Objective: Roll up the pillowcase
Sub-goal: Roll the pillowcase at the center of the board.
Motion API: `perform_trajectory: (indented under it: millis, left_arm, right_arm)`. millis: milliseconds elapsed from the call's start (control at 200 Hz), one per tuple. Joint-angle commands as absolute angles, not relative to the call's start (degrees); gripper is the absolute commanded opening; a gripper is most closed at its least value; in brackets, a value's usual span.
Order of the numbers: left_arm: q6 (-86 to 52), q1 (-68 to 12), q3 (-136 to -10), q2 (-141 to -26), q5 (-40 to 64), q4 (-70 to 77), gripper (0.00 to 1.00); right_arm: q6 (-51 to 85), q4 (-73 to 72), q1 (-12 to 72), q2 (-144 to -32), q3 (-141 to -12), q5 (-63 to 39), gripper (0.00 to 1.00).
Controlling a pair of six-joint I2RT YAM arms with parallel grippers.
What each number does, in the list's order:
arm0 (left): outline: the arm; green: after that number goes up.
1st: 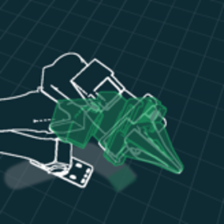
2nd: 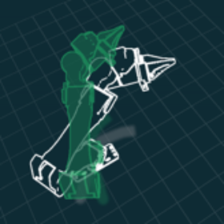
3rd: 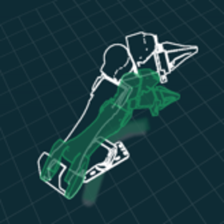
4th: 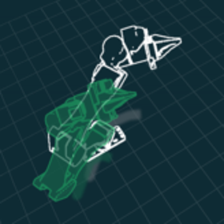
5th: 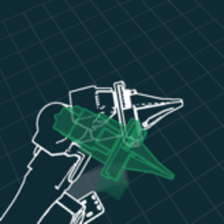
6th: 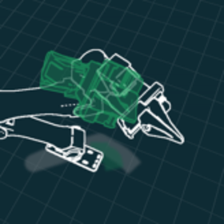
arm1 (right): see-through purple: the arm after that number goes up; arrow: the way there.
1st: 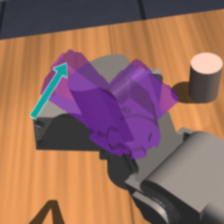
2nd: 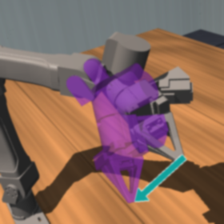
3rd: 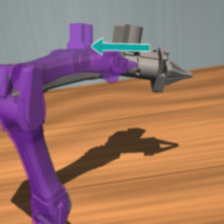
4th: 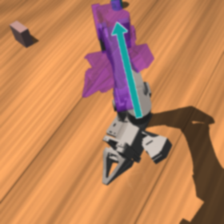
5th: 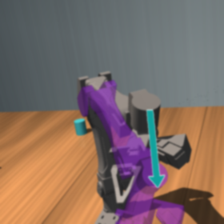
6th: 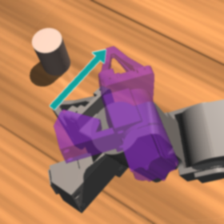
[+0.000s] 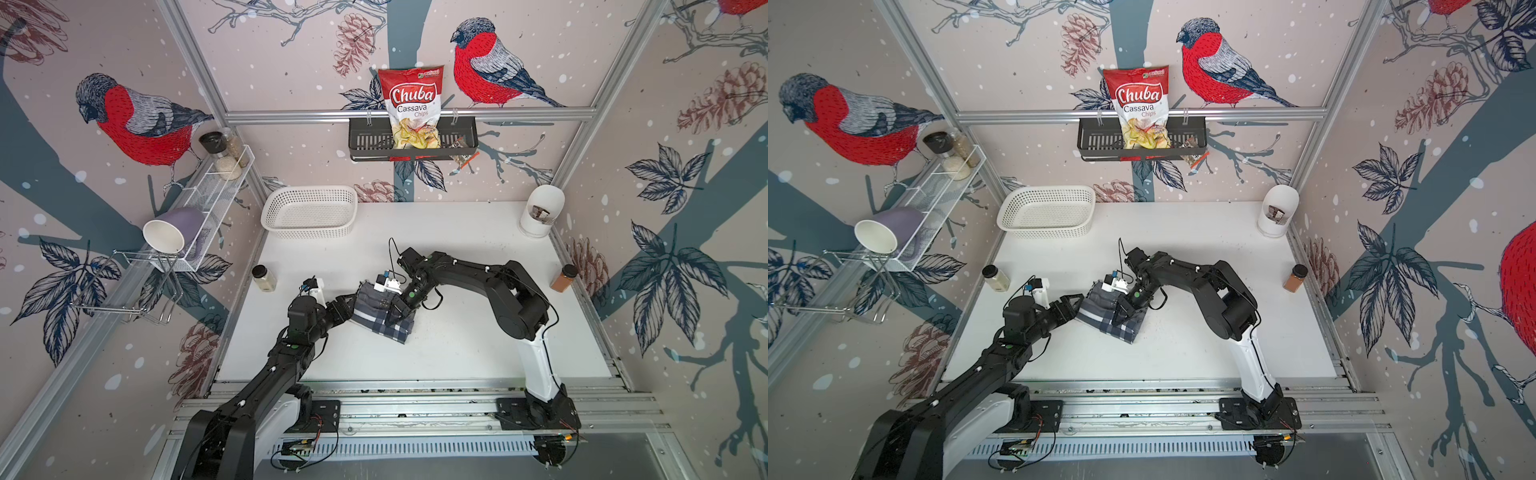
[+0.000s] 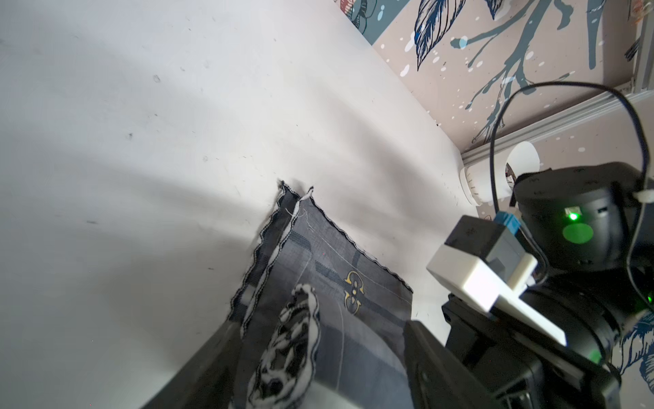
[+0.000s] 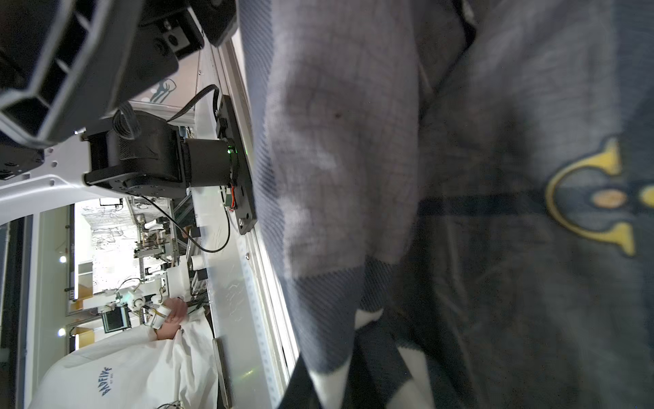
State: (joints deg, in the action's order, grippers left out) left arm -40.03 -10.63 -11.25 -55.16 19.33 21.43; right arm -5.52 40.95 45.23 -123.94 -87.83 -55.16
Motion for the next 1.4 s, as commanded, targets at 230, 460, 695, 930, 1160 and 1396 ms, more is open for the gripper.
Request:
perform_trajectory:
  millis: [230,460,695,930,1160,1396]
  left_arm:
    - [-38.0,-13.3,-11.1,-63.1,17.6,27.0,0.5]
    - [-37.1,-13.3,-12.3,-66.4,15.5,25.2,0.49]
    - [-36.9,-13.3,-13.6,-69.0,14.9,24.9,0.49]
    - [-37.5,-13.4,-13.3,-70.1,13.8,25.7,0.49]
    - [-37.6,-13.4,-13.4,-68.8,13.0,24.7,0.49]
    - [-38.4,-13.2,-13.7,-67.0,12.1,23.2,0.56]
  right_arm:
    - [0.0,35.9,44.0,-127.1,-87.2,-55.1,0.34]
    - [1.3,28.4,44.4,-117.0,-82.8,-46.9,0.61]
    - [-4.0,18.6,53.6,-101.9,-74.3,-4.3,0.8]
    - [-26.7,-10.6,79.5,-95.6,-54.5,33.8,0.92]
    - [-27.7,-9.1,82.4,-108.1,-58.4,39.4,0.92]
    - [-24.6,-1.7,79.1,-111.6,-60.7,31.9,0.47]
